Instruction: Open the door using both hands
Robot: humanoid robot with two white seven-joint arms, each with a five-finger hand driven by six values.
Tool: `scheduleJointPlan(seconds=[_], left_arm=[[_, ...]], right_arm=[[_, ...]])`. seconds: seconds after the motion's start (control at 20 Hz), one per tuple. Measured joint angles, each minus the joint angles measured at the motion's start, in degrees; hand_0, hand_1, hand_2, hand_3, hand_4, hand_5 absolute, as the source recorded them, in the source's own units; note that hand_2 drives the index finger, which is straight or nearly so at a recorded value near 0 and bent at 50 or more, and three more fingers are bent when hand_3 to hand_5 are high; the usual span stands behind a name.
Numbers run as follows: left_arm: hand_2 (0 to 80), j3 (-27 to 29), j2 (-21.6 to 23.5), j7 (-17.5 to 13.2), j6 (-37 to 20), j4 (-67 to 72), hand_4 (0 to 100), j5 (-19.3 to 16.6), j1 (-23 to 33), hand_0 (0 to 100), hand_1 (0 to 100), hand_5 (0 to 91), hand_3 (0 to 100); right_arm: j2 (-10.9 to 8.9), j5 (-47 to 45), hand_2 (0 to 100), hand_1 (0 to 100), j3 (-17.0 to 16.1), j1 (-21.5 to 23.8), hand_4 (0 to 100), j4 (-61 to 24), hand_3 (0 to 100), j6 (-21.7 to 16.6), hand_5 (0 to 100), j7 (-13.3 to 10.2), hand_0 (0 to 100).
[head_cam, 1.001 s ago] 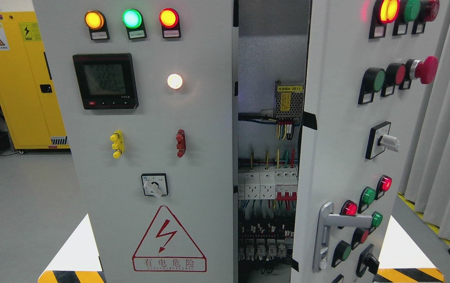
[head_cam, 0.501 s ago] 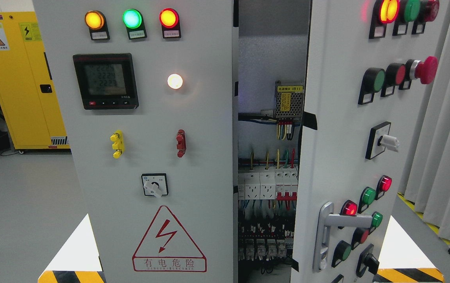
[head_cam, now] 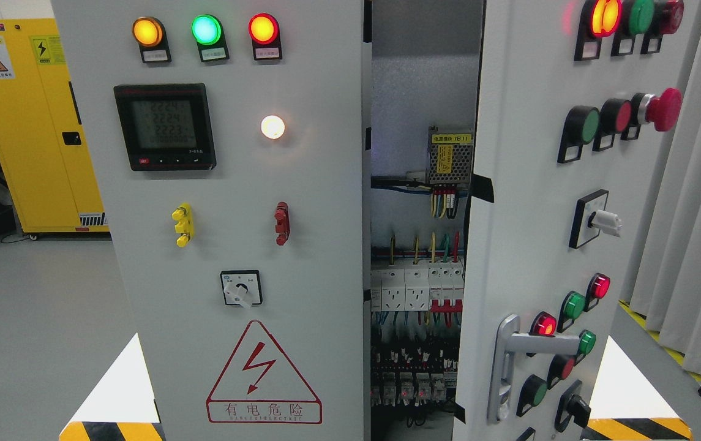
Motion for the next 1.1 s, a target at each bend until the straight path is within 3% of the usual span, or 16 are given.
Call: scheduleJointPlan(seconds=[0.15, 0.3, 0.45, 0.7, 0.8, 1.1], left_arm=[[10.5, 3.6, 0.9, -4.1, 1.1, -7.0, 13, 0.5, 1.0, 25, 15, 0.0, 30], [11.1, 7.4, 1.8, -9.9, 4.1, -12.9, 15, 1.7, 0.6, 19, 11, 0.0, 31], [13.1, 10.8, 3.9, -12.9, 8.5, -17.9, 16, 4.4, -1.8, 11, 10, 0.0, 35], [21.1, 14.6, 10.1, -14.9, 16.0, -23.4, 26, 13.6, -6.6, 3, 9, 0.2, 45], [23.3, 15.7, 13.1, -16.4, 18.5, -25.1, 30, 17.6, -8.4, 0, 10, 4.2, 48], [24.6, 18.0, 22.6, -18.7, 20.3, -29.7, 34, 28.8, -11.9, 0, 10, 7.8, 49]], right_arm=[[-0.01, 0.0, 0, 11, -0.1, 0.0, 0, 0.0, 0, 0.0, 0, 0.2, 21], [-0.01, 0.0, 0, 11, -0.2, 0.0, 0, 0.1, 0, 0.0, 0, 0.4, 21], [-0.01, 0.0, 0, 11, -0.3, 0.0, 0, 0.1, 0, 0.0, 0, 0.7, 21], [-0.01, 0.0, 0, 11, -0.4, 0.0, 0, 0.1, 0, -0.1, 0, 0.8, 21], [-0.01, 0.0, 0, 11, -0.4, 0.1, 0, 0.1, 0, -0.1, 0, 0.9, 21], [-0.02, 0.0, 0, 11, -0.5, 0.1, 0, 0.1, 0, -0.1, 0, 0.9, 21]])
